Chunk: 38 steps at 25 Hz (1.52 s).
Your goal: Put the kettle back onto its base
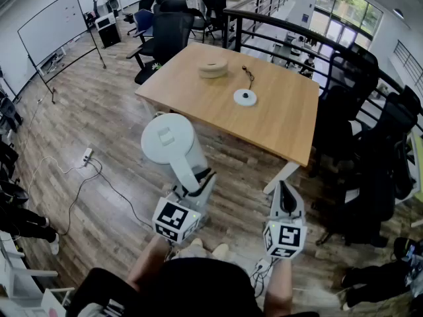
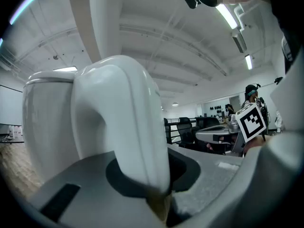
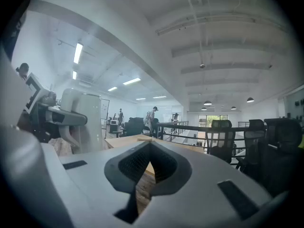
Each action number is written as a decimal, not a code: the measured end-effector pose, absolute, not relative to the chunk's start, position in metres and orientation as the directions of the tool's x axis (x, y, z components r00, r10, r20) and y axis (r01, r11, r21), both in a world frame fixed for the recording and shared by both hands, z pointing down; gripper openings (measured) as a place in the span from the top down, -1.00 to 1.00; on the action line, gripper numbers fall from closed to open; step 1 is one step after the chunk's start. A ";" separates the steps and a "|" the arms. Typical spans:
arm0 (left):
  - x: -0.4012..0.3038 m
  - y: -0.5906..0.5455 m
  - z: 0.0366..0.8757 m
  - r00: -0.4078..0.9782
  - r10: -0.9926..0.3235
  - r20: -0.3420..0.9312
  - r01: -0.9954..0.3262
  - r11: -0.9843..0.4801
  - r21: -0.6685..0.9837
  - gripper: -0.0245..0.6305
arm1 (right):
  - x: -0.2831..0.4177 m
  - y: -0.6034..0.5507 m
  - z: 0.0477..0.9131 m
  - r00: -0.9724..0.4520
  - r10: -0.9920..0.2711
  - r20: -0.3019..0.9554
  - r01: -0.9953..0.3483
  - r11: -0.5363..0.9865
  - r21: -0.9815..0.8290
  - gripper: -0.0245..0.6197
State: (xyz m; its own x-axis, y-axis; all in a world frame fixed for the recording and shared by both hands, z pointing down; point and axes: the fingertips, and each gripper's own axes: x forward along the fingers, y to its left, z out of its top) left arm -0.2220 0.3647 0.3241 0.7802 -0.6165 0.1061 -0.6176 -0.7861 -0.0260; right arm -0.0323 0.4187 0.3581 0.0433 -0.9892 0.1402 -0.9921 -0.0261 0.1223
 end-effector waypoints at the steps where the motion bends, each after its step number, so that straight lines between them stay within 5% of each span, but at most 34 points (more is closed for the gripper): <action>1: -0.221 0.365 0.325 0.780 -0.616 0.111 -0.618 -0.786 -0.020 0.77 | -0.032 0.419 0.358 0.041 -0.989 0.140 -0.992 -0.024 0.120 0.93; 21: -0.192 0.361 0.323 0.786 -0.610 0.098 -0.611 -0.791 -0.023 0.77 | -0.003 0.419 0.353 0.044 -0.996 0.075 -0.994 -0.037 0.099 0.93; 38: -0.147 0.269 0.328 0.794 -0.599 0.107 -0.600 -0.799 -0.017 0.77 | 0.041 0.332 0.365 0.064 -0.989 0.136 -0.995 -0.052 0.090 0.93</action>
State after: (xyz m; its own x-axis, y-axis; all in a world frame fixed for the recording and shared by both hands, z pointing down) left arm -0.1466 0.2686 0.3278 0.7939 -0.5986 0.1070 -0.6004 -0.7995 -0.0172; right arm 0.0412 0.3323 0.3650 0.0643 -0.9887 0.1355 -0.9946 -0.0524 0.0899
